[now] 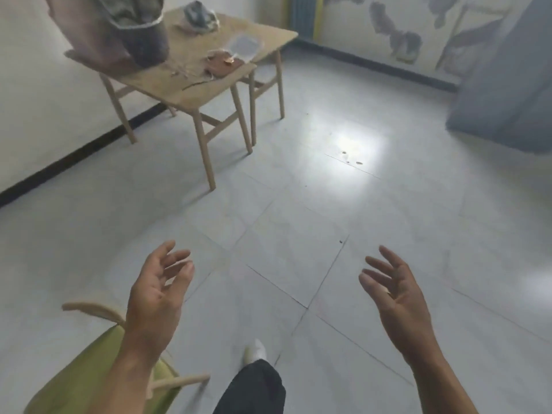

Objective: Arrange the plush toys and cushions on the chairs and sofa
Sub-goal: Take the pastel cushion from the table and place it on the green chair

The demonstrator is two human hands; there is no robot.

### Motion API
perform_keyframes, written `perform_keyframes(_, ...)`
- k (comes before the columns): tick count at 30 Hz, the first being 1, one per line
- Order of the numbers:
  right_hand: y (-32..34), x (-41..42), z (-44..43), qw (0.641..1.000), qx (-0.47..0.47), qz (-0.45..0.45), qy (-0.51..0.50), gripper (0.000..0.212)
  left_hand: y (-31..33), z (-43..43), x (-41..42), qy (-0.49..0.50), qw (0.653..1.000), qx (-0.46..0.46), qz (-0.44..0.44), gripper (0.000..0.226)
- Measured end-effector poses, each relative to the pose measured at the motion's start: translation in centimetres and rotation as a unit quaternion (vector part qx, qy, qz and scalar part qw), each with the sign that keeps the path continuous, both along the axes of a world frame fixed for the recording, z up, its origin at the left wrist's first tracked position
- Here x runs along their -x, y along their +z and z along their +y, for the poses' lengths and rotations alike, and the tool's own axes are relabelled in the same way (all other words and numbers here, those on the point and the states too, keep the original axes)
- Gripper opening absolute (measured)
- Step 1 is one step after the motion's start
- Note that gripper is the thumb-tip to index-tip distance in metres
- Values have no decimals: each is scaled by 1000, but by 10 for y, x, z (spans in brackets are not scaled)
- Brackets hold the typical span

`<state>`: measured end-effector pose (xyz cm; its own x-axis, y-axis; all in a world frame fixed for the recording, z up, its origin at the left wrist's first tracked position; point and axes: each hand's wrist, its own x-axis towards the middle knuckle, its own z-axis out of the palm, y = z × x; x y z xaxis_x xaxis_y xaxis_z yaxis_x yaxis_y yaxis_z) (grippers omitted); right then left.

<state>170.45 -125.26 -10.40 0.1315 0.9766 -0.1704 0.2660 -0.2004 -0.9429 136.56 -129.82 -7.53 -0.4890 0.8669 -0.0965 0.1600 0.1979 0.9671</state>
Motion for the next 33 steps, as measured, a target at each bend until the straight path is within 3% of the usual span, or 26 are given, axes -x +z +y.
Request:
perform_keyframes(4, -11, 72, 91, 994, -11, -21, 103, 59, -16, 30, 55, 95, 995, -22, -22, 62)
perform_keyframes(8, -15, 150, 175, 989, -23, -28, 142, 59, -34, 88, 120, 146, 988, -29, -40, 57)
perform_keyframes(18, 24, 318, 355, 988, -54, -13, 143, 57, -4, 241, 293, 160, 987, -21, -21, 55)
perform_keyframes(22, 3, 397, 417, 986, -51, 1, 160, 57, -17, 293, 354, 175, 984, -11, -21, 64)
perform_keyframes(28, -39, 540, 535, 979, -36, 22, 197, 55, -33, 397, 477, 201, 979, 13, -1, 49)
perform_keyframes(33, -23, 685, 639, 969, -44, 45, 239, 53, -3, 483, 602, 209, 977, 14, 41, 43)
